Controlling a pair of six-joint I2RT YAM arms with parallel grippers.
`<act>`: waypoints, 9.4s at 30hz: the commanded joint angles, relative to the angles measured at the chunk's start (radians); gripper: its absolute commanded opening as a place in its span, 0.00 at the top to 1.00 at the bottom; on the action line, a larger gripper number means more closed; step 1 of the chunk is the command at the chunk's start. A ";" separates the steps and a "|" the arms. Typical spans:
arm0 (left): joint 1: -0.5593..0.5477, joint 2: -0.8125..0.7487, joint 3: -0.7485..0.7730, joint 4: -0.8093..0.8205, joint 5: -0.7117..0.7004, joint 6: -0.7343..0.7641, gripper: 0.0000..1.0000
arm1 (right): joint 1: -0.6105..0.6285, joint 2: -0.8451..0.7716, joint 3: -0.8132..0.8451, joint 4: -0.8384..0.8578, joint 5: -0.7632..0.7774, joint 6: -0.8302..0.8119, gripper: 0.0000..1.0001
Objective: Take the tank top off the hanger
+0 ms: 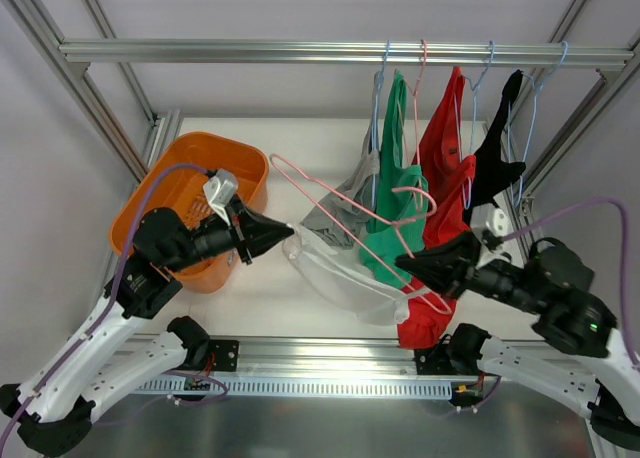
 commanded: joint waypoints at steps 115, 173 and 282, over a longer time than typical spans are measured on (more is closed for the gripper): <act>-0.256 0.276 -0.097 -0.338 -0.585 -0.074 0.01 | -0.041 0.217 0.166 -0.171 0.392 0.074 0.01; -0.557 0.387 0.020 -0.346 -0.949 -0.050 1.00 | -0.041 0.040 0.043 -0.262 0.192 0.008 0.00; 0.284 0.055 0.323 -0.187 0.183 0.013 0.01 | -0.261 0.568 0.567 -0.188 0.243 0.072 1.00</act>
